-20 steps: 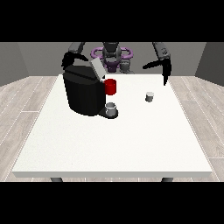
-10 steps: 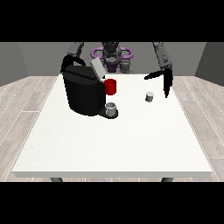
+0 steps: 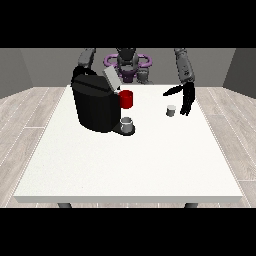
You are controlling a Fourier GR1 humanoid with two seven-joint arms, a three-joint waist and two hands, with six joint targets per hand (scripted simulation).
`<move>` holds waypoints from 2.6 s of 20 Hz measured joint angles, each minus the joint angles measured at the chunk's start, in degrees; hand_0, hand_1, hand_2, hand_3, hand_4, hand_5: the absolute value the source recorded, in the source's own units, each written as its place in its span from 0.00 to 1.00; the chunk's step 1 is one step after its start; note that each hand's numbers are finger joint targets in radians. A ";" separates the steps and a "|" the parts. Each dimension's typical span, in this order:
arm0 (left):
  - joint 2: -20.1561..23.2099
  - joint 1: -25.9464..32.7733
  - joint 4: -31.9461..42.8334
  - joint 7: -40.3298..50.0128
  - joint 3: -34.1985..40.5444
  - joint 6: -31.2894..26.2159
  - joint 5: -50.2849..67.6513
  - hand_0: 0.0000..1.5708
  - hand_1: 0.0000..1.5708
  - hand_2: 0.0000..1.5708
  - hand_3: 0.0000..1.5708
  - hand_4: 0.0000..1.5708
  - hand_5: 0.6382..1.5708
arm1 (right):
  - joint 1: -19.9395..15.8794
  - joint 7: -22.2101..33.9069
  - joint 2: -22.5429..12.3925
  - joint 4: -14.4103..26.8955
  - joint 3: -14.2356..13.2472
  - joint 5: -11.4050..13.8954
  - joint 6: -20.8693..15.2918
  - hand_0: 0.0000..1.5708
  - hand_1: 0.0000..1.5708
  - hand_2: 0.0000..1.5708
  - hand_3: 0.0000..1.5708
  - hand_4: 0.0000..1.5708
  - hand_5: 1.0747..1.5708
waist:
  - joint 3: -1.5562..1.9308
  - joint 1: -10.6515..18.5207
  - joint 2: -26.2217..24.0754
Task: Insert the coffee pod into the coffee machine and close the lid
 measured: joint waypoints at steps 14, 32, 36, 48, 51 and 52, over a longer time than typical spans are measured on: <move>2.20 -2.65 9.21 -3.38 -3.76 5.13 -10.40 0.43 0.43 0.52 0.35 0.00 1.00 | -0.33 2.33 0.27 -0.78 1.33 0.54 -0.29 0.00 0.00 0.00 0.00 0.31 1.00 | -0.02 -1.77 0.30; 3.52 -7.98 15.80 -10.23 -3.77 16.60 -18.16 0.78 0.78 0.86 0.83 0.30 1.00 | -1.99 0.67 0.04 -2.18 -0.01 -2.35 -0.60 0.00 0.00 0.00 0.00 0.28 1.00 | 0.14 -2.45 4.23; 3.06 -9.21 16.26 -11.14 -4.03 15.89 -18.88 0.93 0.93 0.93 0.90 0.39 1.00 | -1.74 0.65 0.15 -1.07 -0.21 -2.91 -0.57 0.00 0.00 0.00 0.00 0.29 1.00 | 0.06 -2.26 3.33; 3.06 -17.92 11.30 -9.27 -5.70 4.89 -19.23 0.80 0.80 0.85 0.82 0.36 1.00 | -1.84 -1.70 0.50 6.52 -0.33 -2.77 -0.38 0.00 0.00 0.00 0.00 0.32 1.00 | 0.03 -1.18 -2.41; 2.50 -19.08 10.28 -8.19 -5.90 3.56 -19.51 0.80 0.80 0.85 0.82 0.36 1.00 | -1.42 -1.91 0.69 7.53 -0.51 -3.18 -0.14 0.00 0.00 0.00 0.00 0.30 1.00 | 0.02 -1.52 -3.59; 2.36 -19.68 10.04 -7.63 -5.86 3.24 -19.59 0.80 0.80 0.85 0.82 0.36 1.00 | -1.40 -1.97 0.64 7.63 -0.49 -3.35 0.19 0.00 0.00 0.00 0.00 0.32 1.00 | 0.03 -1.85 -3.81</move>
